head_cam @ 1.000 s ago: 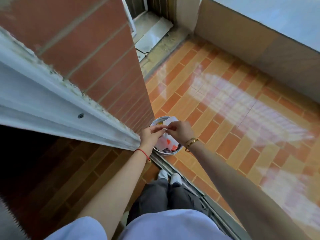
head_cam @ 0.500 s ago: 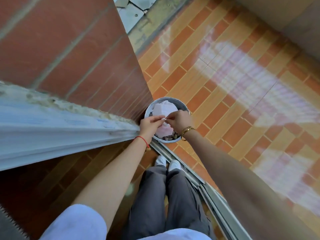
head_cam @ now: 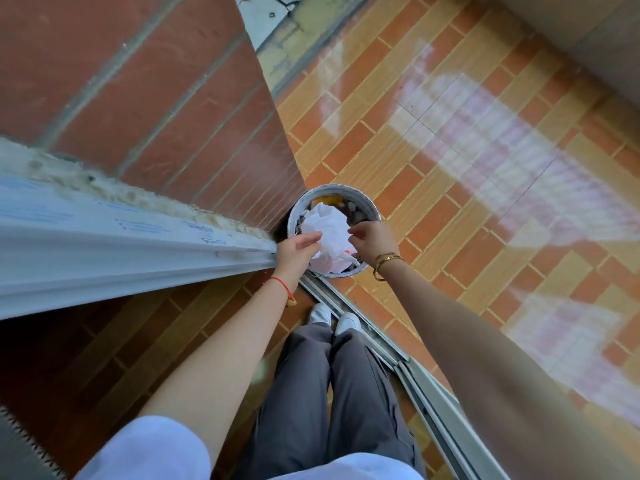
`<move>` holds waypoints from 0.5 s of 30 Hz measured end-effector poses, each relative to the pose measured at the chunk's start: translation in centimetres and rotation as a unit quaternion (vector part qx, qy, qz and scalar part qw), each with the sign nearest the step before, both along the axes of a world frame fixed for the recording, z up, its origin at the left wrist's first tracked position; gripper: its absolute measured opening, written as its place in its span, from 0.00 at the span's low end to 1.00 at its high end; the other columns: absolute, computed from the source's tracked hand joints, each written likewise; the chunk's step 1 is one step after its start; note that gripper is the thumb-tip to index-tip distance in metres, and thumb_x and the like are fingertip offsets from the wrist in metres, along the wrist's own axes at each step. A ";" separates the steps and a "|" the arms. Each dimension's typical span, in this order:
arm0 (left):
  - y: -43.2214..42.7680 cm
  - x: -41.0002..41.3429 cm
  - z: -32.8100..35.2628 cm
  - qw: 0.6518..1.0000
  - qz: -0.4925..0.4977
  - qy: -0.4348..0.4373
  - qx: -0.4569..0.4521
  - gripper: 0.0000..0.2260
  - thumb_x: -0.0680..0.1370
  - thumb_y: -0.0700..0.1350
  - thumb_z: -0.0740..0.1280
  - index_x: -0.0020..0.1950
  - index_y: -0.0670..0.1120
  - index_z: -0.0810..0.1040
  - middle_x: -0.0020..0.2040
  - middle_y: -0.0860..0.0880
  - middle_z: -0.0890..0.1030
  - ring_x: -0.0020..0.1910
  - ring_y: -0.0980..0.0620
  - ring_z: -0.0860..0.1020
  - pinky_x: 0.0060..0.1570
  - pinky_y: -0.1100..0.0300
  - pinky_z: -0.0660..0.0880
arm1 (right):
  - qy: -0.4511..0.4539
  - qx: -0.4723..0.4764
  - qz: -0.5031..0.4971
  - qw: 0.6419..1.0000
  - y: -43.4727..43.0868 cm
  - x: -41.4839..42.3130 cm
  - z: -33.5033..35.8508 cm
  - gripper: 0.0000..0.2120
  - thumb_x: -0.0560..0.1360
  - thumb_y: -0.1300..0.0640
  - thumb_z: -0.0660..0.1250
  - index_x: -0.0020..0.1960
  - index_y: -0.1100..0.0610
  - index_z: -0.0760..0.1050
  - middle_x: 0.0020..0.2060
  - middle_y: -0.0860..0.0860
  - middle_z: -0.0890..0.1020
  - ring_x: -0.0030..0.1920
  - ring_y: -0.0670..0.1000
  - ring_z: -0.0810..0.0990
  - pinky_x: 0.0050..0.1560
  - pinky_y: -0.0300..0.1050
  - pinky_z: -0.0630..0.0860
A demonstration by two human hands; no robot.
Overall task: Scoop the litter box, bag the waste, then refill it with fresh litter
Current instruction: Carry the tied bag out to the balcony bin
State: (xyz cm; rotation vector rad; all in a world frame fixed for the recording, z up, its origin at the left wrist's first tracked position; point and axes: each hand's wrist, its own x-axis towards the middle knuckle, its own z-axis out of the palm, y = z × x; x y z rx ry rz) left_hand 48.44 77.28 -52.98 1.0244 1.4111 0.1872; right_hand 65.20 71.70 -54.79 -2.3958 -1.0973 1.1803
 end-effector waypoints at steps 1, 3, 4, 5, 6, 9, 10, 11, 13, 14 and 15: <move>-0.1 -0.1 0.8 1.000 -0.006 0.000 0.003 0.14 0.77 0.34 0.68 0.62 0.42 0.80 0.56 0.50 0.82 0.57 0.55 0.79 0.60 0.60 0.75 | 0.003 -0.003 -0.007 1.000 -0.3 0.0 0.7 0.12 0.74 0.58 0.65 0.56 0.54 0.81 0.47 0.49 0.84 0.46 0.49 0.81 0.48 0.50 0.80; -0.4 -0.4 2.7 1.000 -0.025 0.002 0.015 0.14 0.78 0.35 0.68 0.62 0.43 0.80 0.56 0.50 0.82 0.57 0.55 0.79 0.60 0.60 0.75 | 0.010 -0.011 -0.013 1.000 -1.0 -0.1 2.3 0.14 0.74 0.57 0.66 0.59 0.55 0.79 0.49 0.48 0.83 0.48 0.50 0.81 0.50 0.50 0.79; -0.5 -0.6 3.6 0.999 -0.038 0.005 0.025 0.13 0.78 0.36 0.68 0.62 0.43 0.80 0.57 0.50 0.82 0.58 0.54 0.79 0.61 0.60 0.75 | 0.013 -0.014 -0.014 1.000 -1.3 0.0 3.2 0.14 0.74 0.57 0.66 0.60 0.55 0.78 0.50 0.49 0.83 0.49 0.50 0.80 0.51 0.49 0.79; -0.6 -0.7 4.6 0.998 -0.057 0.012 0.039 0.13 0.78 0.37 0.68 0.62 0.44 0.81 0.57 0.50 0.82 0.58 0.54 0.79 0.61 0.59 0.75 | 0.014 -0.016 -0.012 1.000 -1.6 0.0 4.2 0.15 0.74 0.56 0.66 0.60 0.55 0.78 0.51 0.49 0.83 0.49 0.51 0.80 0.51 0.48 0.79; -0.6 -0.9 5.6 0.995 -0.078 0.019 0.056 0.12 0.78 0.38 0.68 0.61 0.45 0.81 0.58 0.50 0.82 0.59 0.54 0.79 0.62 0.58 0.75 | 0.016 -0.017 -0.011 1.000 -1.9 0.0 5.2 0.16 0.74 0.55 0.66 0.61 0.55 0.78 0.52 0.50 0.83 0.50 0.51 0.80 0.50 0.48 0.79; -0.6 -1.2 9.1 0.981 -0.153 0.038 0.113 0.13 0.78 0.40 0.68 0.62 0.47 0.80 0.60 0.50 0.81 0.62 0.53 0.77 0.63 0.56 0.75 | 0.018 -0.007 -0.018 1.000 -2.7 0.1 9.0 0.16 0.74 0.56 0.65 0.61 0.56 0.77 0.53 0.51 0.82 0.48 0.51 0.80 0.47 0.46 0.78; -0.6 -1.2 10.4 0.974 -0.177 0.043 0.133 0.13 0.79 0.41 0.68 0.63 0.47 0.80 0.61 0.50 0.81 0.62 0.53 0.77 0.64 0.56 0.74 | 0.019 0.003 -0.025 1.000 -3.0 0.1 10.3 0.17 0.74 0.56 0.65 0.62 0.56 0.77 0.53 0.52 0.82 0.48 0.52 0.80 0.47 0.45 0.77; -0.6 -1.3 11.7 0.967 -0.197 0.050 0.154 0.14 0.79 0.41 0.68 0.64 0.48 0.79 0.62 0.51 0.81 0.63 0.53 0.76 0.64 0.55 0.74 | 0.017 0.016 -0.032 0.999 -3.3 0.1 11.7 0.17 0.74 0.57 0.65 0.63 0.57 0.76 0.53 0.52 0.82 0.50 0.53 0.80 0.48 0.44 0.77; -0.7 -1.4 14.2 0.950 -0.235 0.063 0.197 0.14 0.79 0.42 0.67 0.65 0.49 0.79 0.63 0.51 0.80 0.64 0.52 0.75 0.64 0.55 0.73 | 0.007 0.043 -0.042 0.998 -4.0 0.1 14.2 0.18 0.75 0.58 0.65 0.64 0.57 0.75 0.54 0.53 0.82 0.53 0.54 0.80 0.51 0.43 0.75; -0.9 -1.4 15.5 0.939 -0.255 0.070 0.221 0.14 0.79 0.42 0.67 0.65 0.50 0.78 0.64 0.52 0.80 0.65 0.51 0.75 0.64 0.54 0.73 | -0.002 0.055 -0.044 0.998 -4.4 0.1 15.5 0.18 0.75 0.58 0.65 0.64 0.57 0.75 0.54 0.53 0.82 0.54 0.54 0.80 0.51 0.43 0.74; -1.1 -1.5 16.7 0.927 -0.274 0.077 0.246 0.14 0.79 0.42 0.67 0.65 0.51 0.78 0.64 0.52 0.79 0.65 0.50 0.74 0.64 0.53 0.73 | -0.011 0.064 -0.044 0.997 -4.8 0.1 16.8 0.18 0.75 0.58 0.66 0.64 0.57 0.75 0.54 0.54 0.82 0.54 0.54 0.80 0.51 0.43 0.74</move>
